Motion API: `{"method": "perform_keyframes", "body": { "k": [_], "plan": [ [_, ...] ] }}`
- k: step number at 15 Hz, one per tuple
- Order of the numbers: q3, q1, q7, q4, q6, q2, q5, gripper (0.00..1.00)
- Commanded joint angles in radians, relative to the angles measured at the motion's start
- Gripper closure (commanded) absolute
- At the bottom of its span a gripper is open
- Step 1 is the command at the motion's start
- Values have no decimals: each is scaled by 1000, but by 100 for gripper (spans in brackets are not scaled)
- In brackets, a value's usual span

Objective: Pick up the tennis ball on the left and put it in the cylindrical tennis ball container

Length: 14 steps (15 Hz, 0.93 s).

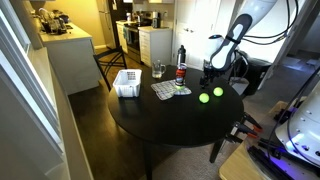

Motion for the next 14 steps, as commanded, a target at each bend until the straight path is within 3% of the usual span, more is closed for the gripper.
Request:
{"method": "perform_keyframes", "body": {
  "k": [1, 7, 14],
  "plan": [
    [-34, 67, 7, 41, 55, 87, 24, 0],
    [-32, 112, -17, 68, 75, 155, 47, 0],
    [-103, 166, 1, 116, 62, 242, 48, 0]
  ]
}}
